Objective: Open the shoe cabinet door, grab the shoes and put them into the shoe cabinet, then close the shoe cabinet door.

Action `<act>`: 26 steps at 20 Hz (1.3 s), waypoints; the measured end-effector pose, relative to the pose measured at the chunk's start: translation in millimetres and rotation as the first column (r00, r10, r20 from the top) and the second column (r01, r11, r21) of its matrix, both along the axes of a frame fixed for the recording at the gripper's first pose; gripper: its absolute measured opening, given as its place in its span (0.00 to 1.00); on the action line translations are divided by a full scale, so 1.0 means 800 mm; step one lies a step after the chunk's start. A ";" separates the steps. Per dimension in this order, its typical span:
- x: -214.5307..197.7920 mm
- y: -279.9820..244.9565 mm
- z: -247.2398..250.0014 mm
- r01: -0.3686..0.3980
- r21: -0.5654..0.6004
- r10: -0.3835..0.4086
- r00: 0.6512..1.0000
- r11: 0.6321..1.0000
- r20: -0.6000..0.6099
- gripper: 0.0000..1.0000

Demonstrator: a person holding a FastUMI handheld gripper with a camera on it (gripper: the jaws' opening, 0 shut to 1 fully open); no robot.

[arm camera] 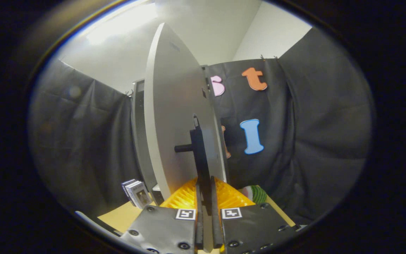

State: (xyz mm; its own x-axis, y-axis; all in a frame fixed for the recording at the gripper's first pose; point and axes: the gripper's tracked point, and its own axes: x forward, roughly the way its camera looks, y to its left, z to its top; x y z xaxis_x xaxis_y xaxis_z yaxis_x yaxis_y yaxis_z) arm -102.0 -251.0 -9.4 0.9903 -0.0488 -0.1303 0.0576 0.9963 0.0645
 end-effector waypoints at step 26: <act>-0.049 0.061 -0.081 -0.053 -0.009 0.053 0.997 0.999 -0.049 0.11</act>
